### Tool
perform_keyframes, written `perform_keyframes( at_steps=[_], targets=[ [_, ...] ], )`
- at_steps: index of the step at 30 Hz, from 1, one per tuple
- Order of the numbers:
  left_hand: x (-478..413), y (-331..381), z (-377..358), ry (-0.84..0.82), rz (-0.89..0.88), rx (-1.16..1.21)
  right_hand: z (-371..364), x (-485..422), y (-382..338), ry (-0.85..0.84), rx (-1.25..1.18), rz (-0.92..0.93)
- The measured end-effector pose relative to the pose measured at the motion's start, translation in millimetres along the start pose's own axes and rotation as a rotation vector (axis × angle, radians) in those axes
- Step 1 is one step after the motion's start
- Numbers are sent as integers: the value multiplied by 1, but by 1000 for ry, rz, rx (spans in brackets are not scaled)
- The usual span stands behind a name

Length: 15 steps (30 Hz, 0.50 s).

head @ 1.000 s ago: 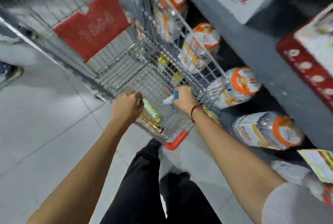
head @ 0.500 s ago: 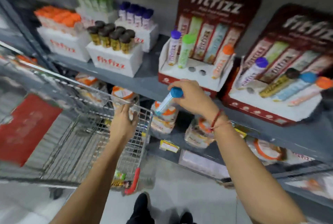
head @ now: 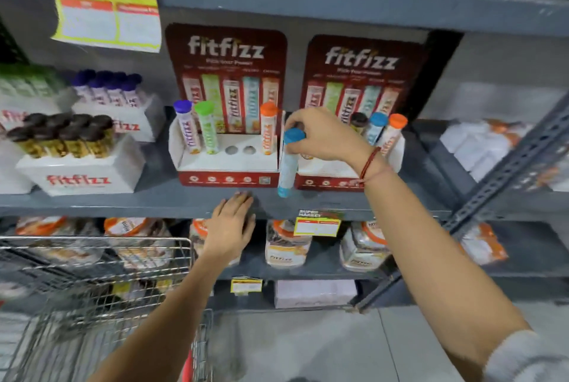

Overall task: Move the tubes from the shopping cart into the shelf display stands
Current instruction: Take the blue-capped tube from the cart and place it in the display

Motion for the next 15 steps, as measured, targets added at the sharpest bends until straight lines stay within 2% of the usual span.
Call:
perform_keyframes(
  at_steps=[4, 11, 15],
  targets=[
    [4, -4, -4, -10, -57, -34, 8, -8, -1, 96, -80, 7],
    [4, -8, -6, -62, -94, -52, 6, -21, -5, 41, -259, -48],
    [4, -9, -7, -66, -102, -63, 4, -29, -10, 25, -153, -38]
  ],
)
Point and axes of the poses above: each hand's wrist, its own x-axis away from the middle knuckle, its own z-axis out of the back of the hand, y = z × x, the point moved 5 cm from there along -x, towards the middle knuckle, and after that the axes turned 11 degrees about -x, right-handed, at the moved point
